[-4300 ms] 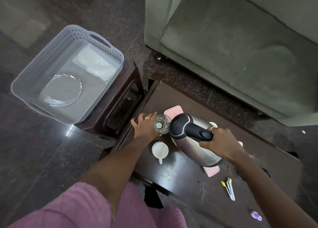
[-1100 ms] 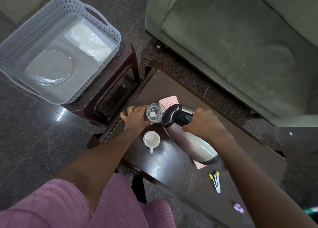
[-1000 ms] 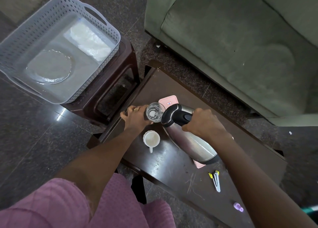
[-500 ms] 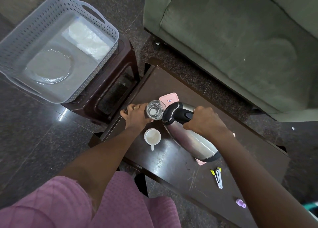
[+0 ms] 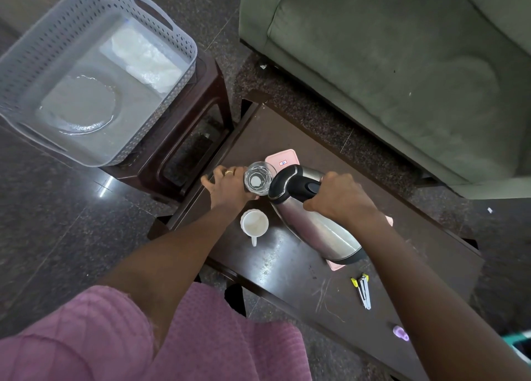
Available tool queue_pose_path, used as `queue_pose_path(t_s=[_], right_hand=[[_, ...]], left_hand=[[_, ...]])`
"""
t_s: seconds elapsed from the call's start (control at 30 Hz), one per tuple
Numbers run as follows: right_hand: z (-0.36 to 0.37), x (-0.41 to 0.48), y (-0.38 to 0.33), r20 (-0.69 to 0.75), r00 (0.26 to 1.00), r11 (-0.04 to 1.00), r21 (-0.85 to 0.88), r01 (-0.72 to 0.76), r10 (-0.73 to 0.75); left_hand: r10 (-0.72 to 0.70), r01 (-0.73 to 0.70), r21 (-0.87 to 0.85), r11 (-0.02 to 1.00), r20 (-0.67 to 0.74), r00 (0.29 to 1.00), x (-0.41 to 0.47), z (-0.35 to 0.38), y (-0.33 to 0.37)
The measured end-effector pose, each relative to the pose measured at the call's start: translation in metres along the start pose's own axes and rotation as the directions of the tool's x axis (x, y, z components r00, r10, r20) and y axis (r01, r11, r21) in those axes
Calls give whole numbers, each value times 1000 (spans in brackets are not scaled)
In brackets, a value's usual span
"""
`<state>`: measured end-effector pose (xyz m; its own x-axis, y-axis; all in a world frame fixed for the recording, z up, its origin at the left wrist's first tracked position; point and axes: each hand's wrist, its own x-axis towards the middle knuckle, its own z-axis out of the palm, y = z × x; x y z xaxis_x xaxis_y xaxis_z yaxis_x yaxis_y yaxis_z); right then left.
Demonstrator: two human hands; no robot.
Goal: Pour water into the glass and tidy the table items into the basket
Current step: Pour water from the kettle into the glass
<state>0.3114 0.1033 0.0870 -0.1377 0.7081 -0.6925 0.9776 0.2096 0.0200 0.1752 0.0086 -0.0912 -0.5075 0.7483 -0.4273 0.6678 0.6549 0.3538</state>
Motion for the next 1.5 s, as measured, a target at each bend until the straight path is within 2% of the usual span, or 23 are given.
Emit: queue_pose_path(t_s=[0.6, 1.07, 1.5], right_hand=[[0, 0, 0, -20, 1000, 1000, -15, 1, -1], [-4, 5, -11, -40, 997, 998, -32, 62, -63], [-2, 13, -15, -41, 998, 999, -28, 44, -45]], left_hand=[[-52, 50, 51, 997, 34, 998, -2, -1, 6], [-67, 63, 61, 996, 70, 995, -4, -7, 10], [-73, 66, 68, 995, 98, 992, -3, -10, 8]])
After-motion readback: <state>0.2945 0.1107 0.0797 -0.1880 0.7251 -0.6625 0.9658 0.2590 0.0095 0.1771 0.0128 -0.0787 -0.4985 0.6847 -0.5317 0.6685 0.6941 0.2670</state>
